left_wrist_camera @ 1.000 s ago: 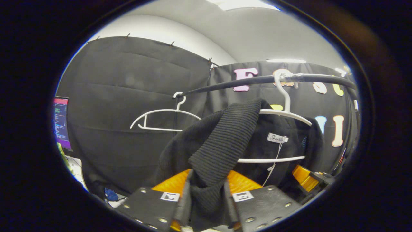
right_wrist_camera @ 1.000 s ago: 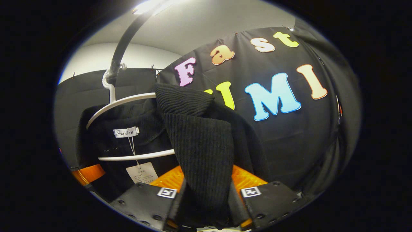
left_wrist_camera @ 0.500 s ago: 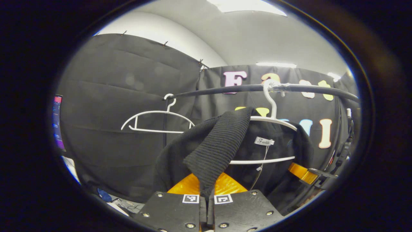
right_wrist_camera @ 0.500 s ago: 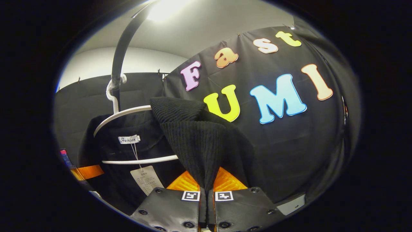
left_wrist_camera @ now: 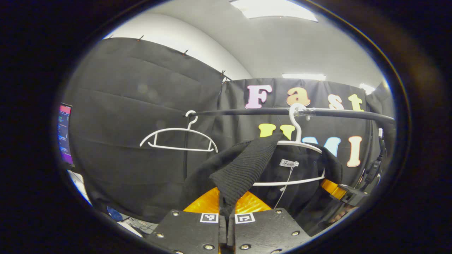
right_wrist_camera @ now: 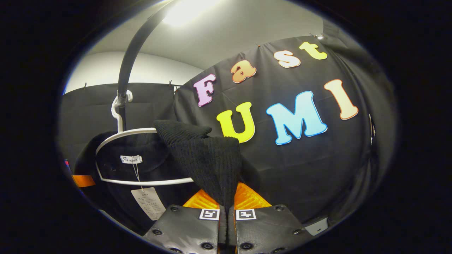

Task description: Grasp the clothes on the hanger with both hands and then place them into the laundry hamper below.

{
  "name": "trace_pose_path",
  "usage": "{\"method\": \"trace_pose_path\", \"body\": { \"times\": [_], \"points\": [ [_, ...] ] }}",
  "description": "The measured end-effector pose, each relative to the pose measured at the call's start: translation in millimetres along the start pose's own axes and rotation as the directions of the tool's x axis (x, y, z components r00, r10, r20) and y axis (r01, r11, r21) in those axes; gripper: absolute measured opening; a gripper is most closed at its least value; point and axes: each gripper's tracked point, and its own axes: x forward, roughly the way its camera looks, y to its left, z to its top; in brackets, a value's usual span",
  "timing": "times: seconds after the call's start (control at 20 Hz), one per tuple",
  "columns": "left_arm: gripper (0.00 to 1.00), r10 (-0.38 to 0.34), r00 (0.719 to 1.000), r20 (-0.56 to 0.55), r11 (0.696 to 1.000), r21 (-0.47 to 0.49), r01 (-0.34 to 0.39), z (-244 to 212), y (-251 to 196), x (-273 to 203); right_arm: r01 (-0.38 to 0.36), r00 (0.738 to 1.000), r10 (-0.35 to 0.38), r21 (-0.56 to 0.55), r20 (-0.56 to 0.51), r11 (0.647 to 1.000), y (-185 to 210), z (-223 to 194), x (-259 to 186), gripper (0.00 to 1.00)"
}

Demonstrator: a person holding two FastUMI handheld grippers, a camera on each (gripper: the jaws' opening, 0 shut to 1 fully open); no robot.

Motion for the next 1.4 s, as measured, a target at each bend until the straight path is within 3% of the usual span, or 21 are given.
{"method": "trace_pose_path", "body": {
  "times": [0.35, 0.7, 1.0, 1.3, 1.4],
  "points": [
    [0.02, 0.009, 0.999, 0.035, 0.999, 0.037, -0.01, 29, 33, 4, 0.06, 0.994, -0.056, -0.038, 0.091, 0.997, -21, 25, 4, 0.03],
    [0.03, -0.045, 0.998, 0.046, 0.993, 0.115, 0.039, 51, 46, 16, 0.125, 0.972, -0.103, -0.095, 0.211, 0.988, -46, 52, 17, 0.03],
    [0.03, -0.089, 0.996, 0.019, 0.948, 0.309, 0.079, 70, 56, 29, 0.11, 0.967, -0.072, -0.145, 0.244, 0.983, -46, 53, 31, 0.03],
    [0.04, -0.142, 0.99, -0.025, 0.957, 0.252, 0.144, 78, 68, 52, 0.043, 0.97, 0.0, -0.171, 0.244, 0.984, -44, 57, 38, 0.03],
    [0.02, -0.169, 0.985, -0.042, 0.947, 0.268, 0.174, 80, 71, 61, 0.024, 0.97, 0.021, -0.182, 0.24, 0.983, -44, 56, 41, 0.03]
  ]
}}
